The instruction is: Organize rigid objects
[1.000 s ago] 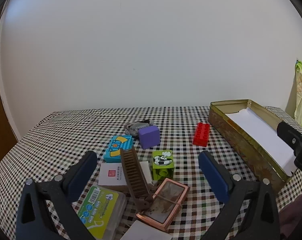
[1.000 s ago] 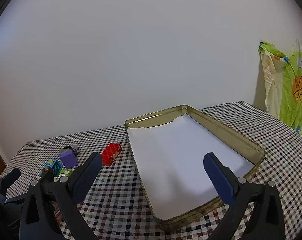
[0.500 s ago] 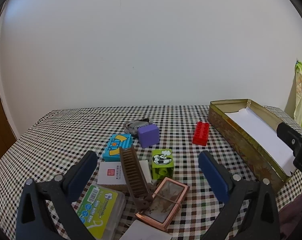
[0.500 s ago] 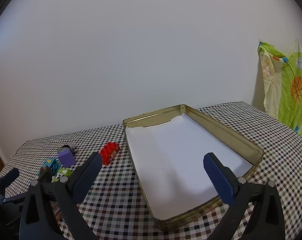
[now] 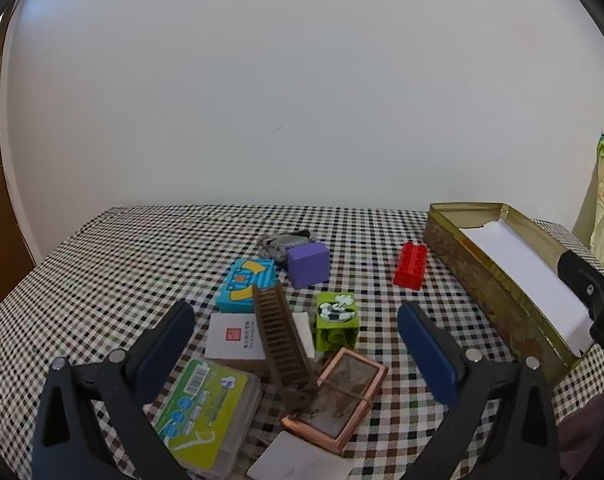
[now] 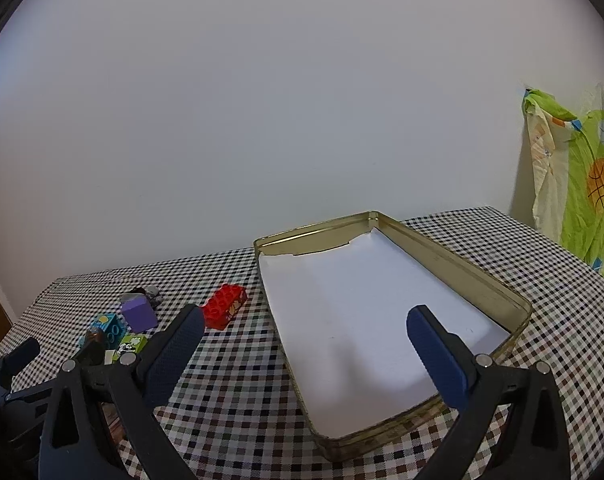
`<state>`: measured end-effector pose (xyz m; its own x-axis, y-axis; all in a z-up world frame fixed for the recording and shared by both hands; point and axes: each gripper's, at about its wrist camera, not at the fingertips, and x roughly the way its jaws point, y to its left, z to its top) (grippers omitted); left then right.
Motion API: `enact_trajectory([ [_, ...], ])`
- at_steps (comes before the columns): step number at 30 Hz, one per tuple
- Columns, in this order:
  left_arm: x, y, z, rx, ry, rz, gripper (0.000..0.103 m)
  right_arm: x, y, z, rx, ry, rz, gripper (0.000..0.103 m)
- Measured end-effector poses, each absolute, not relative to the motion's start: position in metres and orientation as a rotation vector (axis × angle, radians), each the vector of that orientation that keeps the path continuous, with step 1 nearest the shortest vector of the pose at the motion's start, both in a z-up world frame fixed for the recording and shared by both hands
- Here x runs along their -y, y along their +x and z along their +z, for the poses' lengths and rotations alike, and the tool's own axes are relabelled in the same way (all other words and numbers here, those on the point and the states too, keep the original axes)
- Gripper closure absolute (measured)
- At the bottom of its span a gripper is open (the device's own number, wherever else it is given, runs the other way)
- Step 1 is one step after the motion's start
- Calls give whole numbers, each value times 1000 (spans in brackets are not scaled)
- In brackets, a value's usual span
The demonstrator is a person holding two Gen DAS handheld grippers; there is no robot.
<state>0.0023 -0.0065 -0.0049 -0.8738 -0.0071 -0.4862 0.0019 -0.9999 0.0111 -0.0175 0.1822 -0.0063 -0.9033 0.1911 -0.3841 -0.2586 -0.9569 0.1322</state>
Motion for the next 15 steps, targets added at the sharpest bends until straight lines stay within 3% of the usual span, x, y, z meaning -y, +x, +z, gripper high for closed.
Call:
enact_trajectory([
  [15, 70, 30, -10, 8, 852, -2914, 0, -164, -26, -11, -243, -622, 2973, 1],
])
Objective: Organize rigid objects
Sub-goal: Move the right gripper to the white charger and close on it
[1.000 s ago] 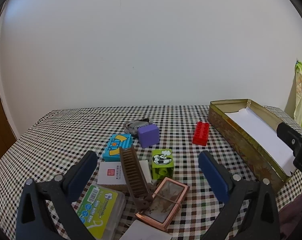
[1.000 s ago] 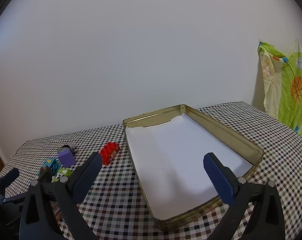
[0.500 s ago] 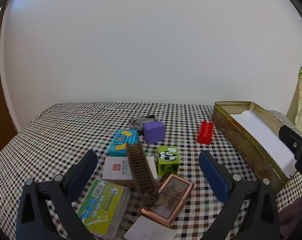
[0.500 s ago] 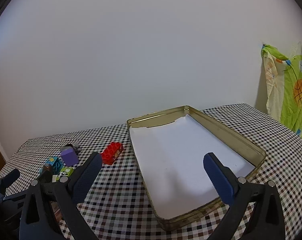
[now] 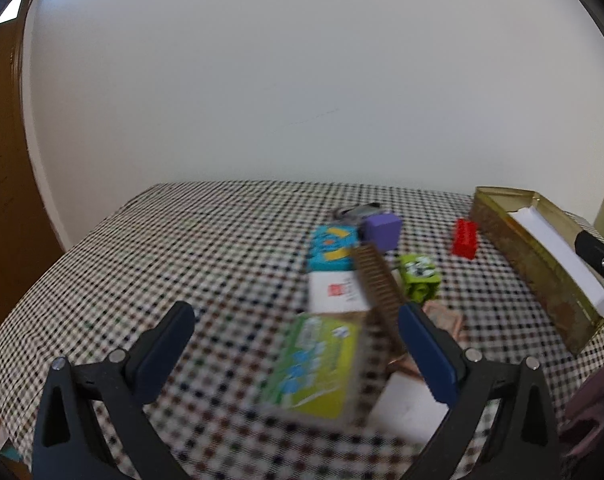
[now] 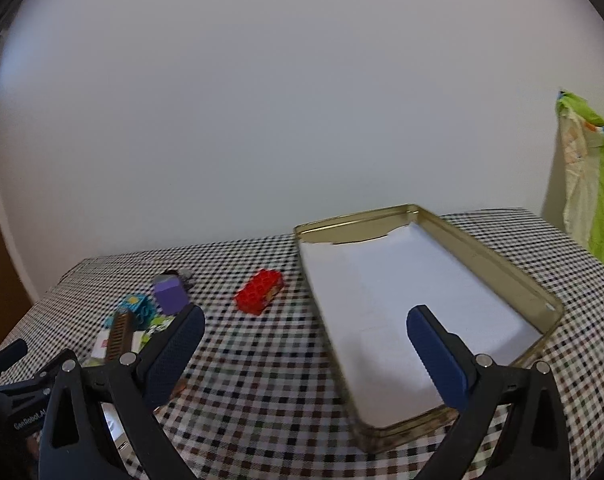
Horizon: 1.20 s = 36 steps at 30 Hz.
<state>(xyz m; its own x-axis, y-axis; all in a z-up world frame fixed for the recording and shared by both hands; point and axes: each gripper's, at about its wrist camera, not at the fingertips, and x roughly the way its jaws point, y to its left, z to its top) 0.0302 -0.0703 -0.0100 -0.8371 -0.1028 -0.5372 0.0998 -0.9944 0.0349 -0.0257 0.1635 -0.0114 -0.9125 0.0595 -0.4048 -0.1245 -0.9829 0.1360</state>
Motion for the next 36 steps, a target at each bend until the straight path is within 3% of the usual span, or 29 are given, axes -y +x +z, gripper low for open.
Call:
enact_trajectory([
  [9, 105, 47, -12, 26, 905, -2843, 0, -127, -37, -22, -158, -819, 3225, 1],
  [14, 118, 50, -14, 34, 930, -2816, 0, -92, -38, -32, -42, -1084, 3386, 18],
  [21, 131, 49, -19, 16, 983, -2806, 1, -46, -38, -53, 149, -1446, 3403, 22],
  [25, 138, 50, -22, 23, 1010, -2797, 1, -32, -47, -61, 216, -1568, 3353, 34],
  [35, 144, 47, -24, -52, 1056, -2819, 1, -18, -62, -64, 222, -1679, 3364, 35],
  [36, 143, 46, -23, -48, 1058, -2824, 1, -18, -62, -64, 244, -1673, 3362, 42],
])
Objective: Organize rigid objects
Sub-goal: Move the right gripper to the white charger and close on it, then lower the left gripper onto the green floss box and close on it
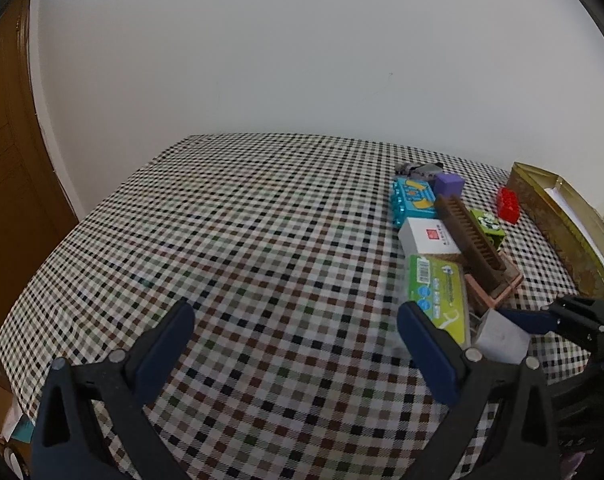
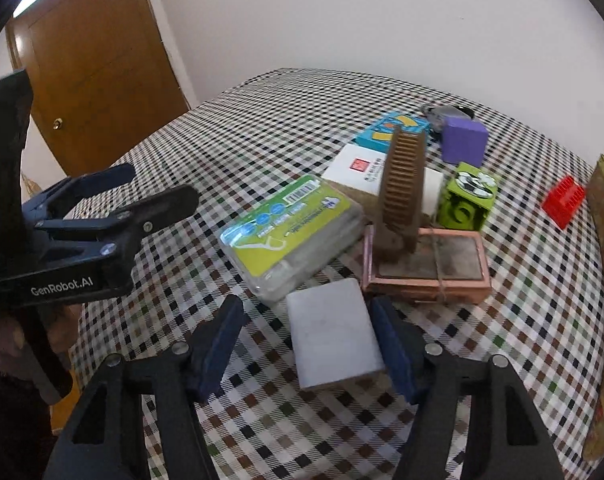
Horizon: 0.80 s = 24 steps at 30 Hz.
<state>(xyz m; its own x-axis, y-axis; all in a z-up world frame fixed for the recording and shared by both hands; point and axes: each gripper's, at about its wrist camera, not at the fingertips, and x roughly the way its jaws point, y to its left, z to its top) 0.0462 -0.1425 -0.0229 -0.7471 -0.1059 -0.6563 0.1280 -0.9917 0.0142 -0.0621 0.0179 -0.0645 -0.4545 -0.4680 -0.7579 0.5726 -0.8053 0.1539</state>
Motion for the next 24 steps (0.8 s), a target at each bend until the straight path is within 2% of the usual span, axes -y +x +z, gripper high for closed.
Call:
enact_trajectory([
  [1, 139, 45, -22, -38, 1058, -2832, 1, -18, -59, -64, -191, 1119, -2264, 53],
  [3, 132, 43, -20, -16, 1063, -2846, 1, -21, -53, -63, -231, 1118, -2274, 62],
  [9, 102, 32, -24, 11, 1122, -2901, 1, -56, -30, -61, -144, 1122, -2264, 62],
  [15, 74, 16, -35, 118, 1181, -2878, 1, -99, -16, -53, -29, 1042, -2351, 62],
  [24, 63, 1, -54, 173, 1304, -2796, 16, -124, -21, -39, 99, 975, -2428, 62],
])
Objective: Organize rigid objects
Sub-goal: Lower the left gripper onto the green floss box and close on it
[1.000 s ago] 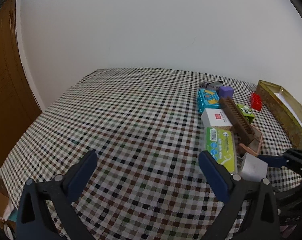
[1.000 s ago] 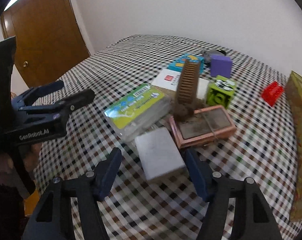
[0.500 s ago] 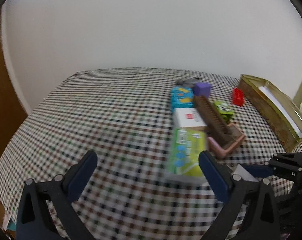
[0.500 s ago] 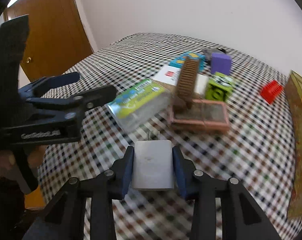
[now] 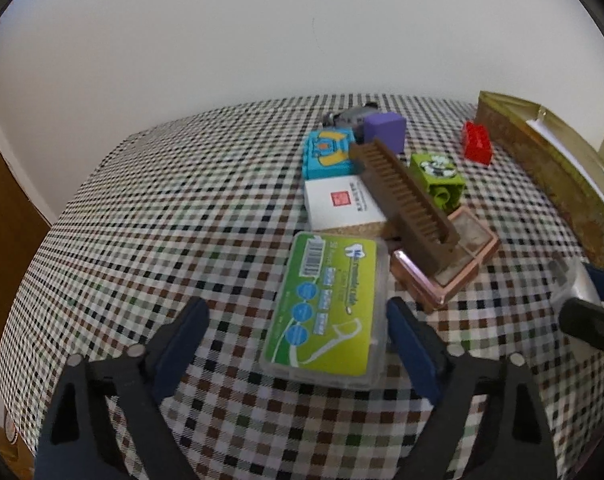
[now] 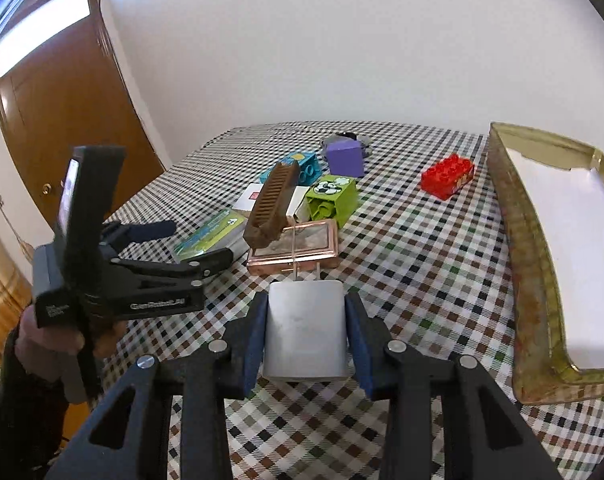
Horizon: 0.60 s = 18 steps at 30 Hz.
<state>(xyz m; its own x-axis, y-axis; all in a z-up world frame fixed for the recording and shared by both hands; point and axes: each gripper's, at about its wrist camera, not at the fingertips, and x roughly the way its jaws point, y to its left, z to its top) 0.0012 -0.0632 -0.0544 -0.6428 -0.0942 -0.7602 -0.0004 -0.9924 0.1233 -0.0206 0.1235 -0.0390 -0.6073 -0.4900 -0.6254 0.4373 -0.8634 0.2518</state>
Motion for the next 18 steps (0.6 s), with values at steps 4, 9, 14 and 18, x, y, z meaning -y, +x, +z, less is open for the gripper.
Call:
enact_trajectory([
  [4, 66, -4, -57, 133, 1337, -2804, 22, -131, -30, -39, 143, 951, -2419, 62],
  [9, 71, -5, -56, 40, 1376, -2872, 49, -131, -32, -40, 161, 955, -2412, 62],
  [14, 69, -5, -59, 24, 1379, -2875, 49, -126, -34, -43, 133, 981, -2396, 62],
  [18, 77, 3, -59, -13, 1373, -2872, 50, -120, -31, -47, 60, 1021, -2386, 62],
])
